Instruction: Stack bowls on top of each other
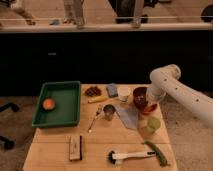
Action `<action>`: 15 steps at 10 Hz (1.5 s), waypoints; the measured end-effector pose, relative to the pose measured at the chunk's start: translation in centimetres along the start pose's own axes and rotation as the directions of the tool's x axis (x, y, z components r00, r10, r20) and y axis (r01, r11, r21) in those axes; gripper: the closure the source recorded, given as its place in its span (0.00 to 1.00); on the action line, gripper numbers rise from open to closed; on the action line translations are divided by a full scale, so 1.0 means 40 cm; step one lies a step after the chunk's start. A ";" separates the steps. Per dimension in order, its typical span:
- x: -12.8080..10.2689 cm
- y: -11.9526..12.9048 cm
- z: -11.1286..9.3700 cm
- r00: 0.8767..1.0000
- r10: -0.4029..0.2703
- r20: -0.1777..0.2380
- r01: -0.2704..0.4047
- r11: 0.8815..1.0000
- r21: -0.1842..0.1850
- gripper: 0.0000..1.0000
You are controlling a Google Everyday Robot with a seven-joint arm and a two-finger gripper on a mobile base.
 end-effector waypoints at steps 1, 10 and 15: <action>0.006 0.004 0.004 1.000 0.002 -0.001 -0.002 1.000 -0.005 1.00; 0.012 0.033 0.038 0.999 -0.042 -0.018 0.041 0.997 -0.059 0.81; 0.012 0.034 0.039 0.999 -0.041 -0.016 0.040 0.997 -0.060 0.32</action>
